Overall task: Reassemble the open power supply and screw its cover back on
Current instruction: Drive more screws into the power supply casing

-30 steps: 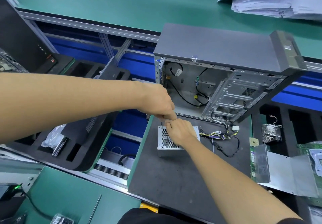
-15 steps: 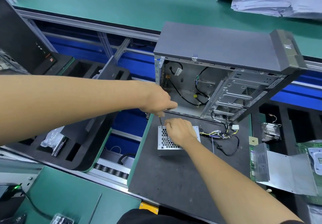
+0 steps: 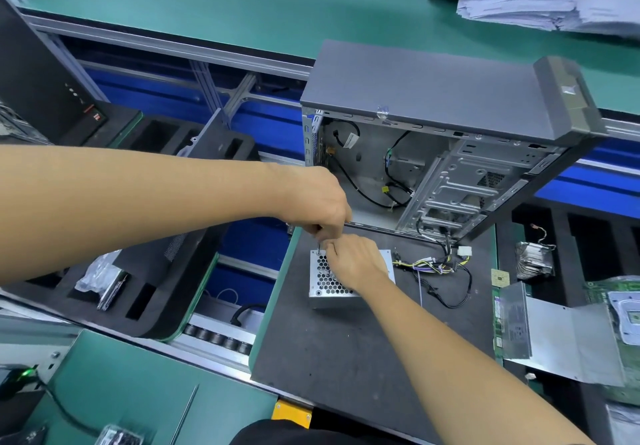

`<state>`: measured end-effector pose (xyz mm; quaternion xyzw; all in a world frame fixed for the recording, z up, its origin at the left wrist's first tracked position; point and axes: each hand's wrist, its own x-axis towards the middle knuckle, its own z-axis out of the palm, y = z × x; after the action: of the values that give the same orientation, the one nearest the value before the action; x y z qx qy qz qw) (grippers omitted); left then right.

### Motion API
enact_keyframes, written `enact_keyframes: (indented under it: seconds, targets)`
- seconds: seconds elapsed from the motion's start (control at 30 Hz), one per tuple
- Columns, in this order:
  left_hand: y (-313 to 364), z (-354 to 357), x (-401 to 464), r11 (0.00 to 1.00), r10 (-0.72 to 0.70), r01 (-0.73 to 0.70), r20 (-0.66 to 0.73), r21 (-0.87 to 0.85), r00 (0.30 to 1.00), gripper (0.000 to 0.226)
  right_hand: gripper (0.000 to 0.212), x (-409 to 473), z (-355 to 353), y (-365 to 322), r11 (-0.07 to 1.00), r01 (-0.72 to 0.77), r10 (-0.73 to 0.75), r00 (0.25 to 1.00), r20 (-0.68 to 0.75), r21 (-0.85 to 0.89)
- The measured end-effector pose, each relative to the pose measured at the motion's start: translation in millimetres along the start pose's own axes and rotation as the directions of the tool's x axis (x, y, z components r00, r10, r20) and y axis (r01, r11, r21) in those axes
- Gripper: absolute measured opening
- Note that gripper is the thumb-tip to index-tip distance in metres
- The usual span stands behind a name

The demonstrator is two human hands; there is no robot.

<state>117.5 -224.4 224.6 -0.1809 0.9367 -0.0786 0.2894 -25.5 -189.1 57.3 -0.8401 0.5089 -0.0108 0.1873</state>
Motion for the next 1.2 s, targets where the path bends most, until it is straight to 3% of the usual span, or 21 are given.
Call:
enact_keyframes:
  seconds: [0.07, 0.17, 0.3, 0.37, 0.43, 0.5, 0.6, 0.67, 0.73, 0.83, 0.97, 1.1, 1.2]
  targets:
    - [-3, 0, -2, 0.996, -0.041, 0.042, 0.018, -0.082, 0.999, 0.023, 0.034, -1, -1, 0, 1.000, 0.007, -0.007, 1.000, -0.009, 0.011]
    - [-3, -1, -7, 0.935, -0.194, 0.215, 0.100, -0.281, 0.976, 0.048, 0.031, 0, -2, 0, 1.000, 0.023, -0.023, 1.000, -0.002, 0.016]
    - [0, -2, 4, 0.847, -0.281, 0.358, 0.240, -0.393, 0.929, 0.024, 0.030, -1, -2, -1, 0.999, 0.009, -0.009, 1.000, -0.004, 0.044]
    - [3, -6, 9, 0.855, -0.296, 0.415, 0.366, -0.311, 0.882, 0.026, 0.030, -2, -2, -1, 0.999, 0.006, -0.006, 1.000, -0.005, 0.052]
    - [5, -9, 13, 0.896, -0.305, 0.397, 0.371, -0.200, 0.877, 0.029, 0.030, -1, -2, -2, 0.999, 0.007, -0.006, 1.000, -0.005, 0.052]
    - [6, -11, 15, 0.932, -0.268, 0.324, 0.293, -0.164, 0.918, 0.024, 0.032, -1, -3, -2, 0.999, 0.002, -0.002, 1.000, -0.003, 0.045]
    - [5, -10, 12, 0.998, -0.060, 0.063, 0.146, -0.014, 0.988, 0.012, 0.033, -2, -2, -1, 1.000, -0.012, 0.012, 1.000, -0.009, 0.013]
    - [3, -5, 8, 0.986, 0.116, -0.122, 0.059, 0.117, 0.992, 0.009, 0.035, -4, -3, -2, 1.000, -0.017, 0.017, 1.000, -0.020, 0.007]
    - [0, -1, 6, 0.970, 0.192, -0.188, -0.012, 0.153, 0.981, 0.012, 0.038, -5, -6, -3, 1.000, -0.016, 0.016, 0.999, -0.031, 0.024]
    - [-4, 1, 3, 0.996, 0.093, -0.093, 0.007, -0.012, 0.996, 0.015, 0.040, -5, -6, -2, 0.999, -0.026, 0.026, 1.000, -0.014, 0.029]
    - [-3, 8, -1, 0.935, -0.175, 0.204, 0.123, -0.291, 0.977, 0.041, 0.031, -3, -5, -3, 1.000, 0.010, -0.009, 1.000, -0.011, 0.016]
    - [1, 12, 0, 0.935, -0.235, 0.282, 0.221, -0.214, 0.946, 0.029, 0.029, -3, -5, -2, 1.000, 0.013, -0.013, 1.000, -0.019, 0.028]
    - [4, 11, 1, 0.987, -0.139, 0.148, 0.131, -0.063, 0.982, 0.011, 0.030, -3, -4, -2, 1.000, -0.009, 0.009, 1.000, -0.017, 0.011]
